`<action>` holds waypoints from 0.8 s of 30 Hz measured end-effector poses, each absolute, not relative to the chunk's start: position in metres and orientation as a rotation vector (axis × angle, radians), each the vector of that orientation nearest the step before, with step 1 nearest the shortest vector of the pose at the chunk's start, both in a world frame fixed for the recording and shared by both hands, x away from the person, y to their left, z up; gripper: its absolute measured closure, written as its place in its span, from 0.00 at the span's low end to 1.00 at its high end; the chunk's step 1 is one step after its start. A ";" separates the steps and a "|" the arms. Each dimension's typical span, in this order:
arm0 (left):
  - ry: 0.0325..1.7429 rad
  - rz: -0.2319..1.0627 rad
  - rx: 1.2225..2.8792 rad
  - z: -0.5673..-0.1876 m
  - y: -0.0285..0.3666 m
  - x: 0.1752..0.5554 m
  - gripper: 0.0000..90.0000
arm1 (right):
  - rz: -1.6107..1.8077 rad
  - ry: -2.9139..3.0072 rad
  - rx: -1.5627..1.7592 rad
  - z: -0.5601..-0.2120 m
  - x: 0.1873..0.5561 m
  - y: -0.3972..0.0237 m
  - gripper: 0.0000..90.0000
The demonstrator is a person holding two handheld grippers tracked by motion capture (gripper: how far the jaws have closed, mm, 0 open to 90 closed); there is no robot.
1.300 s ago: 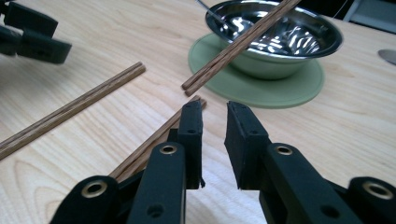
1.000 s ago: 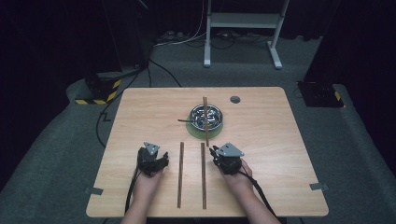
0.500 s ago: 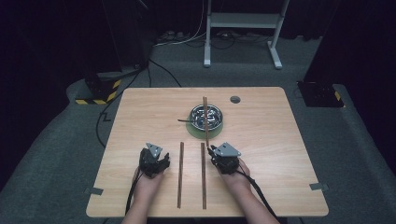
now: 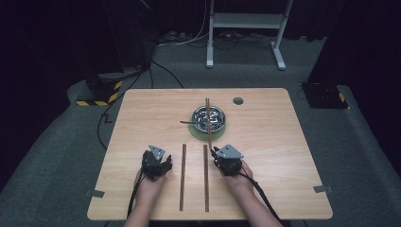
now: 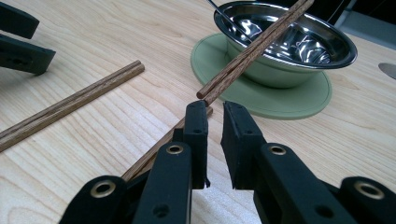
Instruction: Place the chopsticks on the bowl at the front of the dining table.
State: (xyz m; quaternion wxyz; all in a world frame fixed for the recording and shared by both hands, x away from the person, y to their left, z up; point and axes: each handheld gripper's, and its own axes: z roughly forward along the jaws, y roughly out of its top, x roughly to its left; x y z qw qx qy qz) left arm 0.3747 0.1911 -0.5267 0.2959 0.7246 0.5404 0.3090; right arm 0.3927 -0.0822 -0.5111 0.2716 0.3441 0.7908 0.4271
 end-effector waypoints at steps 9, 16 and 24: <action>1.426 0.835 1.936 -0.527 0.190 0.374 0.45 | 1.147 2.134 0.913 -0.512 0.395 -0.081 0.88; 1.426 0.836 1.936 -0.527 0.190 0.374 0.45 | 1.148 2.133 0.915 -0.512 0.394 -0.081 0.88; 1.428 0.840 1.933 -0.527 0.190 0.374 0.45 | 1.130 2.122 0.901 -0.512 0.390 -0.077 0.95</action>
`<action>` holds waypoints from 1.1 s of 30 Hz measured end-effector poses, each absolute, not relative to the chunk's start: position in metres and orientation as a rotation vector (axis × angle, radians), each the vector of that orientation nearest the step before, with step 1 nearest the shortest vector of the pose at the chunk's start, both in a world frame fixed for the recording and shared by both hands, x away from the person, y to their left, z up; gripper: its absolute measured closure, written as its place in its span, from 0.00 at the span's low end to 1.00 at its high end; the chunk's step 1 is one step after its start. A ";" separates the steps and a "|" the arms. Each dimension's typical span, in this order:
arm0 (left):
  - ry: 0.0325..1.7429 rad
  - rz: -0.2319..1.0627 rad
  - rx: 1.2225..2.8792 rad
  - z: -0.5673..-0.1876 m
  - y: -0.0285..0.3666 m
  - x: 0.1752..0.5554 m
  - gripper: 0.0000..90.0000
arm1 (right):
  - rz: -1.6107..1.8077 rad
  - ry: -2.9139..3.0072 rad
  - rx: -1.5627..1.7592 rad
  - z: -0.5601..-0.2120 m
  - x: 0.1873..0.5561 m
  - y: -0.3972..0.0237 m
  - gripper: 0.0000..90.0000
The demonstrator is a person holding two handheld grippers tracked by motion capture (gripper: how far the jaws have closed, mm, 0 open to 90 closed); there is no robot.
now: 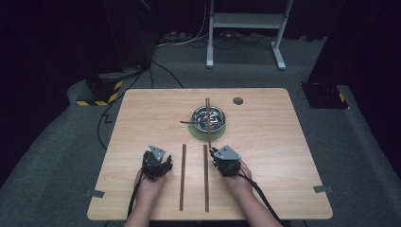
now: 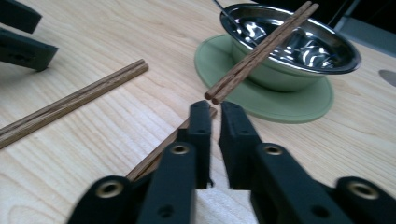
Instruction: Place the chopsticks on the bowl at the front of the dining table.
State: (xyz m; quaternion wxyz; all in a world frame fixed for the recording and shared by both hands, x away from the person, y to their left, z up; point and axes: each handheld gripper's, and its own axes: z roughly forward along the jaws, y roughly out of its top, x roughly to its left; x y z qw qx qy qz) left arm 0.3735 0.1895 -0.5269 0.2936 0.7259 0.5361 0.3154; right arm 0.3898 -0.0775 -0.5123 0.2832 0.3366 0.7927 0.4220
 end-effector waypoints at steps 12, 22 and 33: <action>1.426 0.839 1.934 -0.527 0.190 0.373 0.45 | 1.144 2.130 0.903 -0.513 0.392 -0.079 0.91; 1.422 0.842 1.937 -0.527 0.189 0.373 0.45 | 1.151 2.140 0.885 -0.513 0.393 -0.078 0.86; 1.423 0.842 1.931 -0.527 0.189 0.373 0.45 | 1.163 2.142 0.881 -0.513 0.392 -0.076 0.86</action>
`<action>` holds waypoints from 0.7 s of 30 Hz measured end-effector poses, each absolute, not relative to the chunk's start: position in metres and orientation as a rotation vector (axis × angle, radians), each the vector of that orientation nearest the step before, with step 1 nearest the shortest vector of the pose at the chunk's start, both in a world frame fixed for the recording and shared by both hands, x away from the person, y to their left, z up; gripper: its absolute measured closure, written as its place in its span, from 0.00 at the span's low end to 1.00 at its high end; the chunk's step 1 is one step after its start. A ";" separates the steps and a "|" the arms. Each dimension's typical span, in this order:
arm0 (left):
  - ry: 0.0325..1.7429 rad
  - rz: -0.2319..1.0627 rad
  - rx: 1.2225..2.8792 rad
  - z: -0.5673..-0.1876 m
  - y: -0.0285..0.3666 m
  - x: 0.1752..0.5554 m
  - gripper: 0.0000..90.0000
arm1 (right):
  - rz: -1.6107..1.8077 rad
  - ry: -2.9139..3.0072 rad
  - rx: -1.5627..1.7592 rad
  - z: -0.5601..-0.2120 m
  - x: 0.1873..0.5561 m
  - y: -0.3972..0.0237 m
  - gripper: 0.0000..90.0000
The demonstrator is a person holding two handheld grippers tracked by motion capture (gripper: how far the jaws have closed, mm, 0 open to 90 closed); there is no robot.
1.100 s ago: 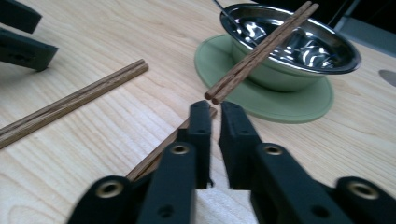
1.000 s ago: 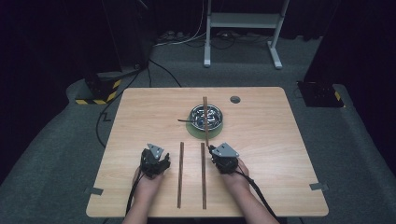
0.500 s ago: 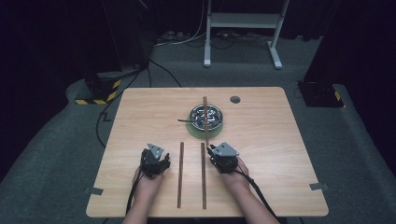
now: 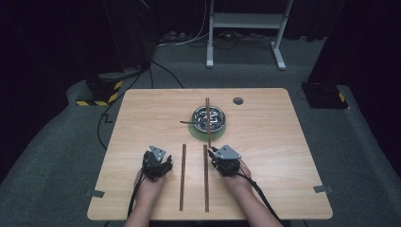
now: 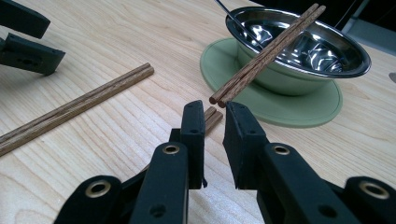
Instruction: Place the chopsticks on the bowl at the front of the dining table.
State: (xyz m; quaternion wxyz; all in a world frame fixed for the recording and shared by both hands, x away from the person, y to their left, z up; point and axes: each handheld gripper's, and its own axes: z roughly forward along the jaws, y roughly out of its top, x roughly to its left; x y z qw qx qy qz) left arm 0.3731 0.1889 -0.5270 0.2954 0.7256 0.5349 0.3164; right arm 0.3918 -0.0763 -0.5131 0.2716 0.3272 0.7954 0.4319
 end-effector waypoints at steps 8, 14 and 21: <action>1.419 0.843 1.938 -0.527 0.189 0.373 0.46 | 1.159 2.141 0.881 -0.513 0.390 -0.077 0.78; 1.421 0.820 1.930 -0.527 0.191 0.374 0.46 | 1.169 2.155 0.935 -0.509 0.388 -0.086 0.64; 1.412 0.722 1.922 -0.527 0.196 0.376 0.42 | 1.172 2.194 1.053 -0.504 0.396 -0.124 0.52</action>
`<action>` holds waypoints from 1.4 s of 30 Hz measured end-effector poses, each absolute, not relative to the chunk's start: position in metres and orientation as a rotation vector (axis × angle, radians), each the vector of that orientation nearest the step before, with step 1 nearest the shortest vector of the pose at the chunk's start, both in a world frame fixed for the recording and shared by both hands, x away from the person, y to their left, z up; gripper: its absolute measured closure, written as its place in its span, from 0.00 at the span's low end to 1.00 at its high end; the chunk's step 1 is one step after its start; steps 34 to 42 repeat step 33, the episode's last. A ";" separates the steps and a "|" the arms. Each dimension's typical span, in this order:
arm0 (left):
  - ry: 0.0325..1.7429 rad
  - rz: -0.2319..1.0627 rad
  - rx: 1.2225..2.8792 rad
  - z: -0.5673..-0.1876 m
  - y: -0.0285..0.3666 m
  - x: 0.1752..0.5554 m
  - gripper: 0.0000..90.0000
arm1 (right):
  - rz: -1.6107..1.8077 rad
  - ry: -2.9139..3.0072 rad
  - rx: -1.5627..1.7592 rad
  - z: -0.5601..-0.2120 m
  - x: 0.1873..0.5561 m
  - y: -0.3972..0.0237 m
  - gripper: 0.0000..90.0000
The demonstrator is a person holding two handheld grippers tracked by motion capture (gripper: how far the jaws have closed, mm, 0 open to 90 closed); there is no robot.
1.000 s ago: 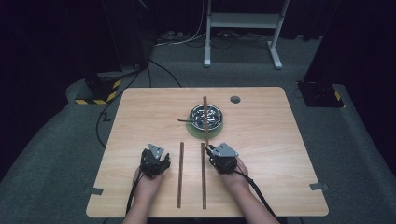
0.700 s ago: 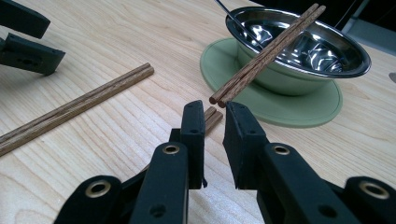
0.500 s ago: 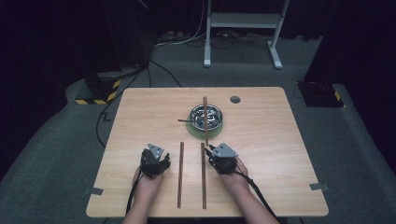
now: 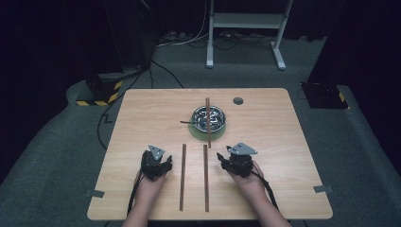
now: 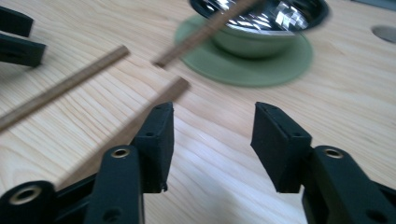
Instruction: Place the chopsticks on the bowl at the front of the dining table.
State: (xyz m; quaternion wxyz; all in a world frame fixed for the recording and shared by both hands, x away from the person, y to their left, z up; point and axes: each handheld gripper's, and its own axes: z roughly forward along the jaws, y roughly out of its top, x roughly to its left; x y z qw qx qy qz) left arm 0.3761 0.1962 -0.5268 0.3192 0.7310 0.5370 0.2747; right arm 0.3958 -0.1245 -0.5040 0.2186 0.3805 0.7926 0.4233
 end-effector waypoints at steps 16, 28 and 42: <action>1.488 0.629 1.918 -0.525 0.291 0.327 0.29 | 0.948 2.149 1.319 -0.521 0.383 -0.265 0.46; 1.444 0.638 1.888 -0.530 0.299 0.311 0.29 | 0.867 2.046 1.443 -0.523 0.385 -0.284 0.31; 1.446 0.639 1.885 -0.530 0.299 0.311 0.31 | 0.873 2.061 1.465 -0.522 0.385 -0.284 0.30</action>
